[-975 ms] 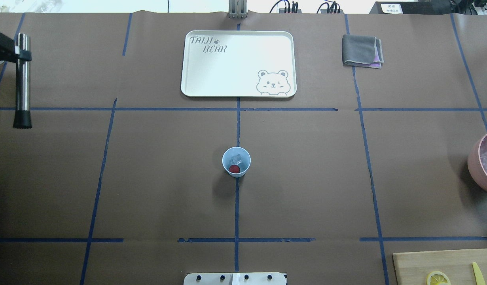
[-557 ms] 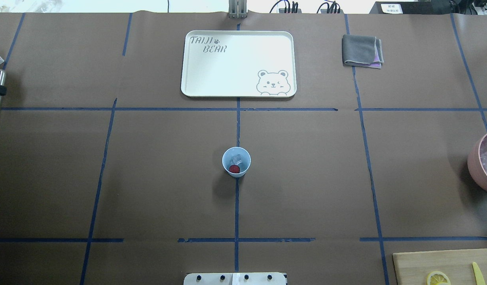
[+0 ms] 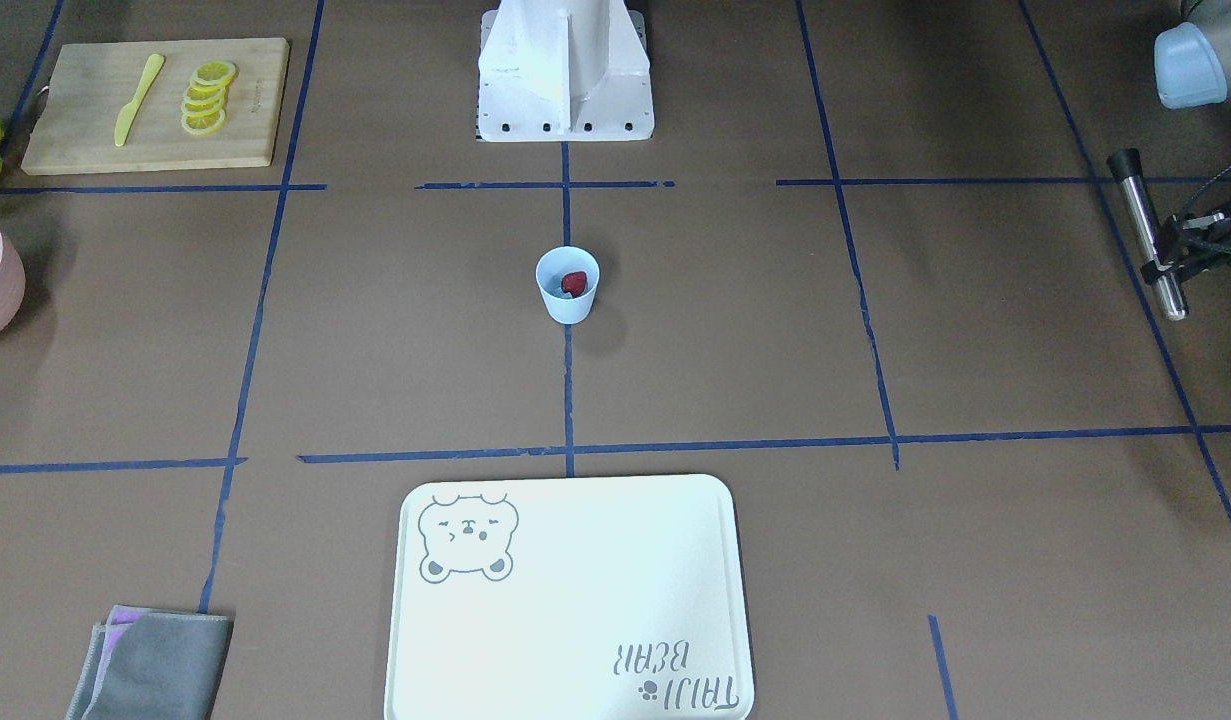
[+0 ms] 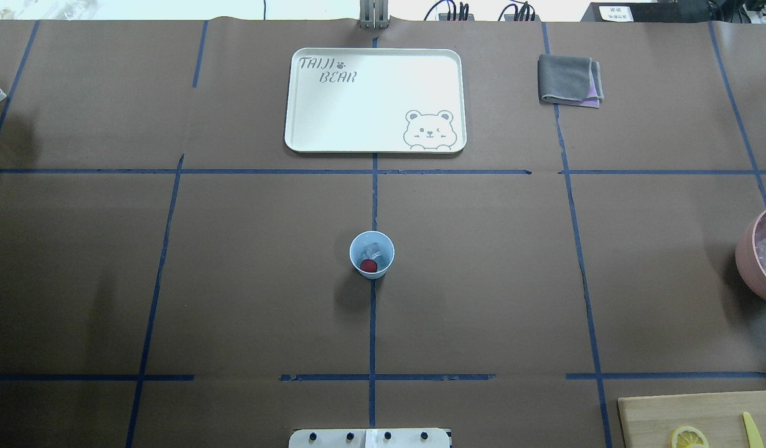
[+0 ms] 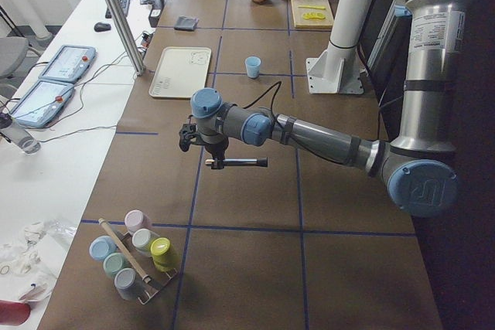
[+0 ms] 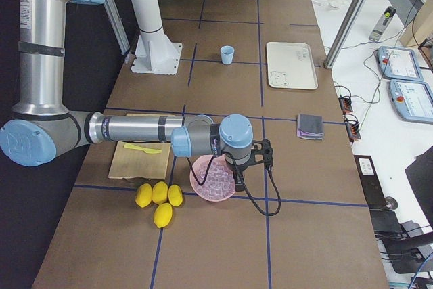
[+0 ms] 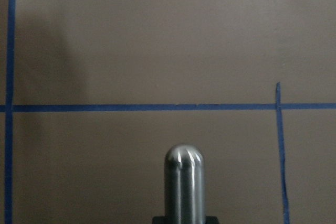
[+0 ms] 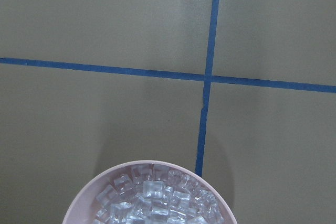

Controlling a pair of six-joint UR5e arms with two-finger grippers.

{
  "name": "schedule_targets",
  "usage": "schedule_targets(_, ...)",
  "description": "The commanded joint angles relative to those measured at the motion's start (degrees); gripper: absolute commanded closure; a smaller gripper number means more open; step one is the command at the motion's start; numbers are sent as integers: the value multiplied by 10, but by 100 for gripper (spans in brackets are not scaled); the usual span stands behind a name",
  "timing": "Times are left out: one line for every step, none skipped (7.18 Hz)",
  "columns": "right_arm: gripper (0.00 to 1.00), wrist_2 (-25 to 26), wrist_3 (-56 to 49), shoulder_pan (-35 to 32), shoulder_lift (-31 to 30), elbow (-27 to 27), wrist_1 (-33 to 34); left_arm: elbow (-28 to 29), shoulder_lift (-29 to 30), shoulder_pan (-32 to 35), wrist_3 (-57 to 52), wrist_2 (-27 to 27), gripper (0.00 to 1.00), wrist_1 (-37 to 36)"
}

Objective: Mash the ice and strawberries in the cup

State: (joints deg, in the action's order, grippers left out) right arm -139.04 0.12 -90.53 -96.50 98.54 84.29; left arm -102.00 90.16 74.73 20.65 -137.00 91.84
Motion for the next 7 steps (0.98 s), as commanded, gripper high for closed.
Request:
schedule_targets(0,0,0,0,1,0,0,73,2,-2,-17,7,100,18)
schedule_targets(0,0,0,0,0,1,0,99,2,-2,-13,7,100,45)
schedule_targets(1,0,1,0,0,1,0,130,2,-3,-11,7,100,85)
schedule_targets(0,0,1,0,0,0,0,170,3,-5,-8,7,100,144)
schedule_targets(0,0,1,0,0,0,0,198,6,-7,-7,7,100,180)
schedule_targets(0,0,0,0,0,0,0,207,7,-22,-3,15,100,199)
schedule_targets(1,1,0,0,0,-2,0,210,15,-32,20,28,100,201)
